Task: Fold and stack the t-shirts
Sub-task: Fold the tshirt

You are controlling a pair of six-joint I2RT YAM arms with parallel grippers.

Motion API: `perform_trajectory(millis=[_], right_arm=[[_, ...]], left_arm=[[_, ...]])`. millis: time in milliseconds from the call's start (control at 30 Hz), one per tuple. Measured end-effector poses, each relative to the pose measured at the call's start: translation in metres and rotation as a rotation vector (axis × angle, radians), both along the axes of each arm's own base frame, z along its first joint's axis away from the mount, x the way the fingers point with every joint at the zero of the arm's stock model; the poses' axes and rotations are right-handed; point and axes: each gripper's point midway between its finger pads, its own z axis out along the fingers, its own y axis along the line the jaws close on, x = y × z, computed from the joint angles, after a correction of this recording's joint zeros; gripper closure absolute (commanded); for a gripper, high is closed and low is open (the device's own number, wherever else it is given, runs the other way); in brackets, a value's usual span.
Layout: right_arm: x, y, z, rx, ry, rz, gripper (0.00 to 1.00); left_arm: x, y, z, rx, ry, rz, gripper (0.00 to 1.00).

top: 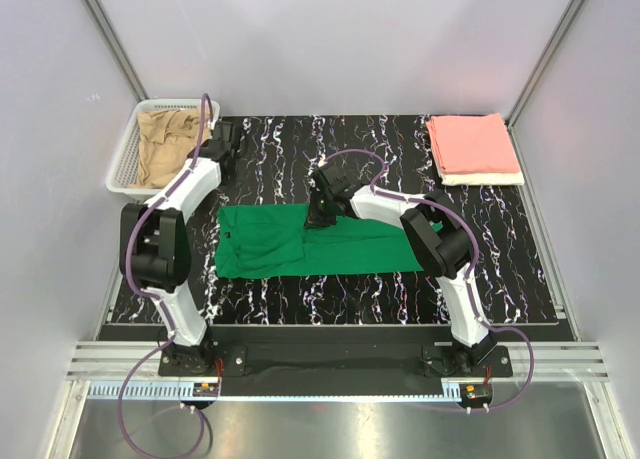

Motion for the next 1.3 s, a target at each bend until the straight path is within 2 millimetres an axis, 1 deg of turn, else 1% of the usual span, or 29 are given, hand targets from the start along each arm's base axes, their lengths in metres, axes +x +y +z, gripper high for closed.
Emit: perform_trajectory(millis=[300,400,500,533,667,800,867,1033,1100,1167,1233,1300], right_arm=[[0.0,0.0,0.0,0.003,0.003,-0.005,0.91],[0.0,-0.001,-0.001,0.004,0.008,-0.012,0.91],[0.001,-0.002,-0.001,0.01,0.015,-0.017,0.91],[0.001,-0.002,-0.001,0.014,0.018,-0.019,0.91],[0.001,-0.004,-0.002,0.027,0.024,-0.02,0.91],[0.0,-0.005,-0.001,0.032,0.022,-0.02,0.91],[0.0,-0.006,-0.001,0.032,0.021,-0.019,0.92],[0.001,-0.006,0.004,0.041,0.03,-0.003,0.89],[0.005,-0.008,0.011,0.043,0.024,-0.001,0.88],[0.008,-0.011,0.024,0.049,0.007,-0.002,0.87],[0.01,-0.013,0.043,0.065,-0.017,-0.002,0.87],[0.012,-0.018,0.065,0.08,-0.047,-0.005,0.86]], left_arm=[[-0.021,0.008,-0.059,0.053,0.192,-0.012,0.92],[-0.029,0.015,-0.079,0.097,0.263,-0.018,0.93],[-0.035,0.023,-0.092,0.145,0.311,-0.011,0.93],[-0.036,0.026,-0.093,0.162,0.319,-0.009,0.93],[-0.028,0.029,-0.09,0.19,0.318,-0.004,0.92],[-0.024,0.029,-0.088,0.193,0.314,-0.003,0.86],[-0.022,0.028,-0.085,0.19,0.31,-0.004,0.85],[-0.002,0.018,-0.063,0.162,0.247,-0.022,0.81],[0.003,0.009,-0.05,0.127,0.212,-0.04,0.81],[0.004,-0.001,-0.033,0.081,0.175,-0.065,0.81],[0.004,-0.013,-0.012,0.024,0.127,-0.09,0.81],[-0.002,-0.026,0.009,-0.037,0.076,-0.111,0.8]])
